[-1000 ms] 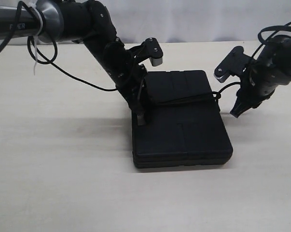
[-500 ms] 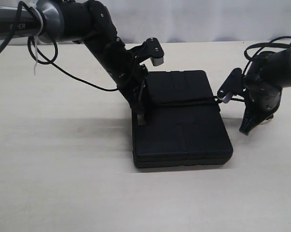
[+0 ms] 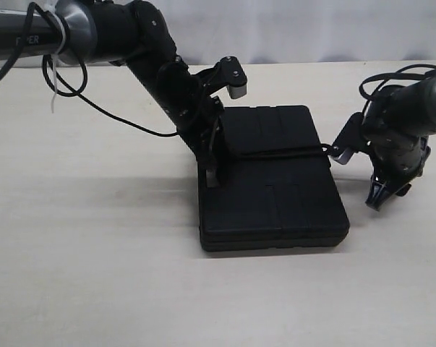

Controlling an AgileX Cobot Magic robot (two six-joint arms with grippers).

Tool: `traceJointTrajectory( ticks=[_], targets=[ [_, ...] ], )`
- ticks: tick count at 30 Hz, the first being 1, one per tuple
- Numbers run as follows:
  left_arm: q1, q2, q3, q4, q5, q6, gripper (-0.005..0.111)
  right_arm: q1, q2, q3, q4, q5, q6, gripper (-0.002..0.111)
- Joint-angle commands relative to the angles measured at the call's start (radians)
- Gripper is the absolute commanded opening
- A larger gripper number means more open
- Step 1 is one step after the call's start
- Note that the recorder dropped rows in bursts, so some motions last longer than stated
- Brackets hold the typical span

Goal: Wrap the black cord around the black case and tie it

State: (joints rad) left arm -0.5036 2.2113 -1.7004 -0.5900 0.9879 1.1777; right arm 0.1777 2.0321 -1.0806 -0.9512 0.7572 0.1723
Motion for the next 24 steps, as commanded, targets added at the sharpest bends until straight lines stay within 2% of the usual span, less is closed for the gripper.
traceJointTrajectory(
  ticks=[1,5,8,13,16,19,21,24],
  targets=[
    [-0.009,-0.005,0.001,-0.013,0.003,0.003,0.008,-0.003,-0.001,0.002,-0.003,0.018,0.054,0.051],
    [-0.009,-0.005,0.001,-0.014,0.002,0.004,0.008,-0.001,-0.001,0.002,0.107,0.016,0.049,0.051],
    [-0.009,-0.005,0.001,-0.014,0.002,0.004,0.008,-0.001,-0.012,0.002,0.112,0.060,0.052,0.051],
    [-0.009,-0.005,0.001,-0.014,-0.002,0.004,0.008,-0.001,-0.123,0.000,0.185,0.032,0.051,0.051],
    [-0.009,-0.005,0.001,-0.014,-0.002,0.004,0.008,-0.008,-0.198,0.000,0.234,0.009,0.051,0.035],
    [-0.009,-0.005,0.001,-0.014,0.000,0.004,0.008,-0.038,-0.262,0.000,0.285,-0.005,0.054,0.007],
    [-0.009,-0.005,0.001,-0.014,0.004,0.004,0.008,-0.083,-0.282,0.000,0.333,-0.060,0.078,0.004],
    [-0.009,-0.005,0.001,-0.014,0.006,0.004,0.008,-0.239,-0.268,-0.009,0.479,-0.217,0.090,0.004]
  ],
)
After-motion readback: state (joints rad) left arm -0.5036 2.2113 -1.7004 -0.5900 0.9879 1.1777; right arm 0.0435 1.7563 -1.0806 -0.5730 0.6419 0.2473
